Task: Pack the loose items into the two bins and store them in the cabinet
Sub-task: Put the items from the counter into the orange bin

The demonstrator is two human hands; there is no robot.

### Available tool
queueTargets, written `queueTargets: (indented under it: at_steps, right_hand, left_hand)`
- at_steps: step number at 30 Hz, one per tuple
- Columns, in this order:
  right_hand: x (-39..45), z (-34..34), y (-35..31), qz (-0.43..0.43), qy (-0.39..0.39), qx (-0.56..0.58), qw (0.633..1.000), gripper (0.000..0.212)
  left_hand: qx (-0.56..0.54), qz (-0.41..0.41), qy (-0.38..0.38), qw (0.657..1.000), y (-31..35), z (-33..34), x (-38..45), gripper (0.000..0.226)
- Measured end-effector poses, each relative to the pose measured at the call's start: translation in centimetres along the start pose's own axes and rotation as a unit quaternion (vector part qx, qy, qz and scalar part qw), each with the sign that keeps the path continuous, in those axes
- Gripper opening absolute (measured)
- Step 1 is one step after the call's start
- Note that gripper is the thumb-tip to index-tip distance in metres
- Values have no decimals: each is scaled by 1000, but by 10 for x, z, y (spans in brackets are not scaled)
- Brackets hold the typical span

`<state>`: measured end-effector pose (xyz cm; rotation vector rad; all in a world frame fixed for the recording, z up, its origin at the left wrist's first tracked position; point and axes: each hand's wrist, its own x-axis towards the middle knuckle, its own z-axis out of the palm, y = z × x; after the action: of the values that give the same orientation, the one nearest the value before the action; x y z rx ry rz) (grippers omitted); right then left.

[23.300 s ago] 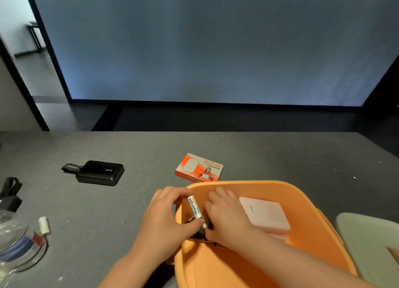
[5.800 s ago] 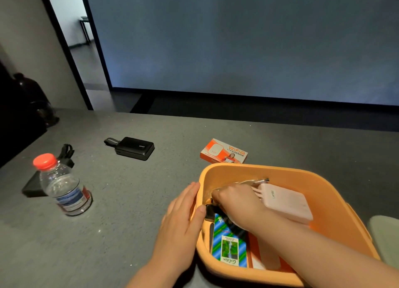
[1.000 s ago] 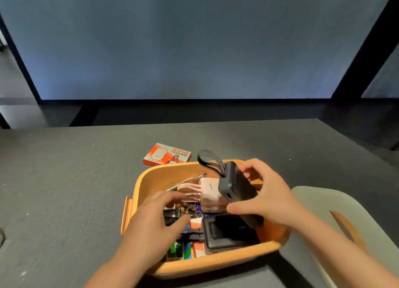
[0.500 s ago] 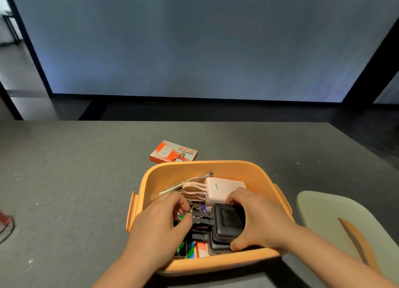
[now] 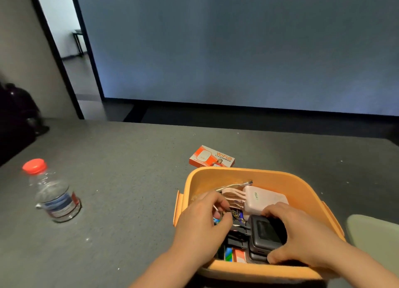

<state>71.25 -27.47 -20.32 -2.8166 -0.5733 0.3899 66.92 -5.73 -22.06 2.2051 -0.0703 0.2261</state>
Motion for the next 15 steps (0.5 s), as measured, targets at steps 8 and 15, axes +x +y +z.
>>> queueTargets:
  at_steps: [8, 15]
  right_hand:
    - [10, -12, -110, -120, 147, 176, 966, 27]
    - [46, 35, -209, -234, 72, 202, 948, 21]
  left_hand:
    - [-195, -78, 117, 971, -37, -60, -28, 18]
    - [-172, -190, 297, 920, -124, -136, -66, 26]
